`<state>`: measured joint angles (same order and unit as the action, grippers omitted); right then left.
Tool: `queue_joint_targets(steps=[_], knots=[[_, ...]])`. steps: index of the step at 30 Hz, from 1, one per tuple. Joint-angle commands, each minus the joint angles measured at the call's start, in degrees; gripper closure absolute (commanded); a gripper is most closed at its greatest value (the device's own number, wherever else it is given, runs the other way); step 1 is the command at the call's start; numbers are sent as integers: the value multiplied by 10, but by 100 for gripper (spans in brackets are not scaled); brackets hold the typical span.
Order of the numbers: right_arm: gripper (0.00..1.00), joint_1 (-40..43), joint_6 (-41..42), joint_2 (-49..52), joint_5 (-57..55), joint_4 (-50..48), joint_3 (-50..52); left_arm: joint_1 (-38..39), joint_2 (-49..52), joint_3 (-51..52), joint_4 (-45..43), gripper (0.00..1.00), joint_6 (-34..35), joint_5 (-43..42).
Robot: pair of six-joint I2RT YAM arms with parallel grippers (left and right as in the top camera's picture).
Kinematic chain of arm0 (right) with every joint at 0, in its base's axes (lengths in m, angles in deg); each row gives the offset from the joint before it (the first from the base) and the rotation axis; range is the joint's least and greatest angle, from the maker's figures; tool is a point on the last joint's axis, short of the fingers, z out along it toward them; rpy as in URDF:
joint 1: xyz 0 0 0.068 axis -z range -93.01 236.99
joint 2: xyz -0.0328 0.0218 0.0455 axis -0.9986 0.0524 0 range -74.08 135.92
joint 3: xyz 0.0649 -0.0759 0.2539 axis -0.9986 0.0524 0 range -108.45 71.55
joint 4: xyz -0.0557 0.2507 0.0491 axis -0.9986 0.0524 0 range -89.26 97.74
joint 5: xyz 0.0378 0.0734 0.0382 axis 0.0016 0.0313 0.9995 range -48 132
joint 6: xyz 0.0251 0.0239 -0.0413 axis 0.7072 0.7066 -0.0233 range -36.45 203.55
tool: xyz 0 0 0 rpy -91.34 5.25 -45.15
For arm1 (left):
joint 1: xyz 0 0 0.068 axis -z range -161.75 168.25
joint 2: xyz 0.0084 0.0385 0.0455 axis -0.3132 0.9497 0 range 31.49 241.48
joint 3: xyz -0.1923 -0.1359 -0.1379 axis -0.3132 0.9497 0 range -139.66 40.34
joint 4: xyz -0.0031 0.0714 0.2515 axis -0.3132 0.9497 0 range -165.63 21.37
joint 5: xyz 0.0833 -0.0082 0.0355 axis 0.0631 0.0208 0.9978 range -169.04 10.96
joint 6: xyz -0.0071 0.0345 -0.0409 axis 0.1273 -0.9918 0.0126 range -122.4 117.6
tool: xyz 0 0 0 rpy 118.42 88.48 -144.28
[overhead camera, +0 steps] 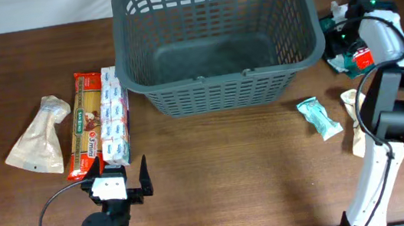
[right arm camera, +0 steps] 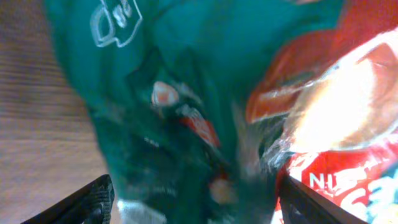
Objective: Pack container
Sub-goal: 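Carry the Nescafe pouch over the basket and release it inside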
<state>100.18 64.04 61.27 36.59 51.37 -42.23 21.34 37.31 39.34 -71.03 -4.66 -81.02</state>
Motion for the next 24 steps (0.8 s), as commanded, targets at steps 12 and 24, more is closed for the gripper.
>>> queue_joint_targets(steps=[12,24], knots=[[96,-18,97,83,-22,20,-5,-3,-3,4,-1,1,5,-4],[96,3,93,-71,-50,208,-358,-3,-3,4,0,1,5,-4]])
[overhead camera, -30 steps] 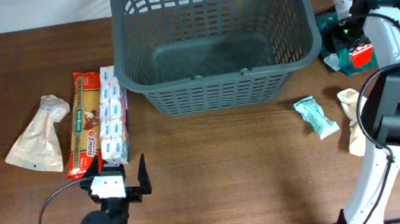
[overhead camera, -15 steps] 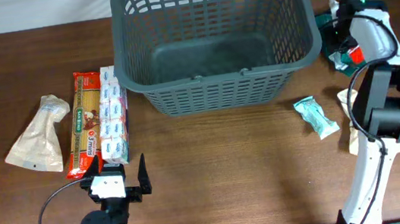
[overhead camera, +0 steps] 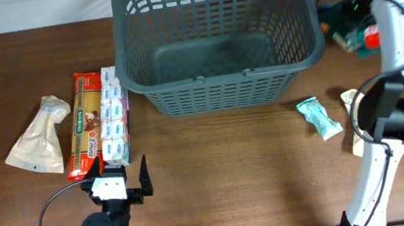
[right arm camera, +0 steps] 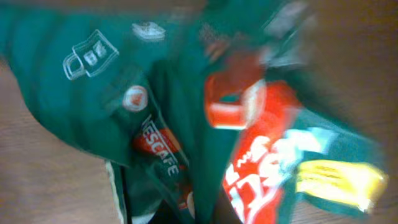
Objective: Pack container
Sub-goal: 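Carry the Nescafe pouch over the basket and release it inside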
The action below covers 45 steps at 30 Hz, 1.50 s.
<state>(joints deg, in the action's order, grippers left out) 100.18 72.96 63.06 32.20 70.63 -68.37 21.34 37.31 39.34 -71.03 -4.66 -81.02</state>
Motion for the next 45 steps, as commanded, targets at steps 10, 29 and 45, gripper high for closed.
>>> queue_joint_targets(steps=[10,29,45], knots=[[96,-38,-16,-180,-16,43,-183,-3,-3,4,-1,1,5,-4],[96,-308,-27,-250,-8,41,-175,-3,-3,4,0,1,5,-4],[96,-359,-22,-196,-10,-19,46,-3,-3,4,-1,1,5,-4]])
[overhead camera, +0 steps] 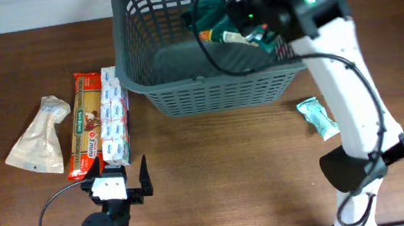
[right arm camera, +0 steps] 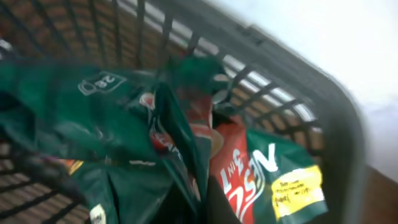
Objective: Pack container
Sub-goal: 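Carry the Nescafe pouch over the basket and release it inside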
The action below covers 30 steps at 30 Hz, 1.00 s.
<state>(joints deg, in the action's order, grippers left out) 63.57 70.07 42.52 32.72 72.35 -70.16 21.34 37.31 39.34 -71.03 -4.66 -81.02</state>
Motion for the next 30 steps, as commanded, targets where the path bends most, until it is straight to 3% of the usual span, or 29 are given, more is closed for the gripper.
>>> queue_joint_targets(steps=[1,8,9,11,14,16,17,23,30], knots=[[97,10,7,12,-15,-52,92,-3,-3,4,-1,1,5,-4],[96,10,7,19,-15,-132,233,-3,-3,4,-1,1,5,-4],[89,10,6,19,-16,-131,237,-3,-3,4,0,1,5,-4],[49,10,-3,17,-31,-116,235,-3,-3,4,0,1,5,-4],[39,9,-7,-1,-78,-84,205,-3,-3,4,0,1,5,-4],[20,10,-6,-22,-82,-67,166,-3,-3,4,0,1,5,-4],[5,11,-6,-33,-81,-60,143,-3,-3,4,-1,1,5,-4],[0,40,-6,-113,-82,-23,3,-3,-3,4,-1,1,5,-4],[0,195,5,-178,-76,10,12,-3,-3,4,-1,1,5,-4]])
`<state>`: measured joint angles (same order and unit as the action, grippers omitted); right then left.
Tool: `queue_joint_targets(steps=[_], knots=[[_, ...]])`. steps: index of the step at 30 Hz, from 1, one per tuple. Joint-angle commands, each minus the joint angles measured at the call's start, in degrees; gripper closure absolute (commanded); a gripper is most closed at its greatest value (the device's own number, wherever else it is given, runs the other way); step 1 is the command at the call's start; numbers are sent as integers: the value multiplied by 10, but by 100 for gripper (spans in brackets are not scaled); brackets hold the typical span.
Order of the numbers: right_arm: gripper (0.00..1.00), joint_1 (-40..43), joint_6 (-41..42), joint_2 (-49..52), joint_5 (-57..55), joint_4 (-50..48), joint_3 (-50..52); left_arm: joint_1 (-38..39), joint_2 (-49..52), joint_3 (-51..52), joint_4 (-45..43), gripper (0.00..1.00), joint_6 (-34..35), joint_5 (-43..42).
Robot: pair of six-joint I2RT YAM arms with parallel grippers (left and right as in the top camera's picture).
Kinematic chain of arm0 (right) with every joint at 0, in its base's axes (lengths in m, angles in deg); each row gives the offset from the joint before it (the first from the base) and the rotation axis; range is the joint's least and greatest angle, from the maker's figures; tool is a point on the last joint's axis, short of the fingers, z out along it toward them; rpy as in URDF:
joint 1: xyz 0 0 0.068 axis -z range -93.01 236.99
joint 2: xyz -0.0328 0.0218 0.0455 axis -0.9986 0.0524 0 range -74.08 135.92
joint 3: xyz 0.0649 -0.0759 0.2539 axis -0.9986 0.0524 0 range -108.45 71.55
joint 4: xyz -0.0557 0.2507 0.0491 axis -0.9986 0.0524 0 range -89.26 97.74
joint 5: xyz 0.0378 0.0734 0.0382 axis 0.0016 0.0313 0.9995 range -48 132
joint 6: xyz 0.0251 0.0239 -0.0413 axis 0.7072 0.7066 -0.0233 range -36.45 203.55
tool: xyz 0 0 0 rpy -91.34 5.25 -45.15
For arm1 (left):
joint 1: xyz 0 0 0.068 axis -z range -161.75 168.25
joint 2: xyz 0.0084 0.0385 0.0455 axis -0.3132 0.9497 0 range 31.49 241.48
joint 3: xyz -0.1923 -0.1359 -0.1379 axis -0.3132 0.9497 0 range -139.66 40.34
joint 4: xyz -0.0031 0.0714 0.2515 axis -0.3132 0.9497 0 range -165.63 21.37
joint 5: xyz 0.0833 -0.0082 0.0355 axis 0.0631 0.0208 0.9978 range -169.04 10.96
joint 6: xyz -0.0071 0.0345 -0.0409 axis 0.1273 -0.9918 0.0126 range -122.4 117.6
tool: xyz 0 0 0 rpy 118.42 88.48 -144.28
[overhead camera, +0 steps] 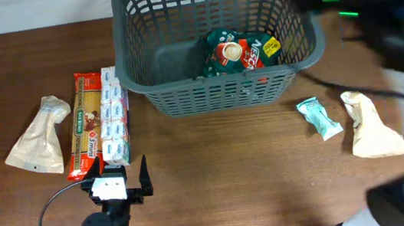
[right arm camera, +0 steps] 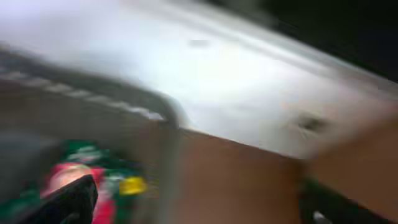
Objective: Pack container
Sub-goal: 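Carry the Nescafe pouch over the basket and release it inside, then reach the right gripper to the beige pouch and grasp it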
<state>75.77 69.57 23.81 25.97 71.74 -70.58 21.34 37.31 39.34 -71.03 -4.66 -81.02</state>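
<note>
The green and red Nescafe packet (overhead camera: 238, 51) lies inside the dark grey basket (overhead camera: 185, 98), toward its right side, with nothing holding it. It shows blurred at the lower left of the right wrist view as the packet (right arm camera: 74, 177). My right arm is a motion-blurred shape above the basket's right rim. My right gripper (right arm camera: 196, 202) is open, its fingers wide apart with only bare table between them. At the near table edge, my left gripper (overhead camera: 117, 172) stands open and empty.
Left of the basket lie a pasta pack (overhead camera: 88, 125), a white strip of small packs (overhead camera: 113, 114) and a beige pouch (overhead camera: 35, 137). To its right lie a small teal packet (overhead camera: 318, 118) and another beige pouch (overhead camera: 374, 134).
My right gripper held the Nescafe packet above the basket. It has let go; the packet lies in the basket and the open gripper is off past the right rim.
My right gripper was down on the Nescafe packet at the table's far right corner. Then it held the packet raised there, then over the basket. Now the packet rests inside the basket and the gripper is open. The left arm stayed still.
</note>
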Motion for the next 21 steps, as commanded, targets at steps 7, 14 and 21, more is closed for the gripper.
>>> queue_joint_targets(steps=[7,14,21], knots=[[1,283,30,12,156,-25,205,-3,-3,4,0,1,5,-4],[5,326,22,47,140,-117,466,-3,-3,4,-1,1,5,-4],[5,326,-26,84,128,-179,593,-3,-3,4,0,1,5,-4]])
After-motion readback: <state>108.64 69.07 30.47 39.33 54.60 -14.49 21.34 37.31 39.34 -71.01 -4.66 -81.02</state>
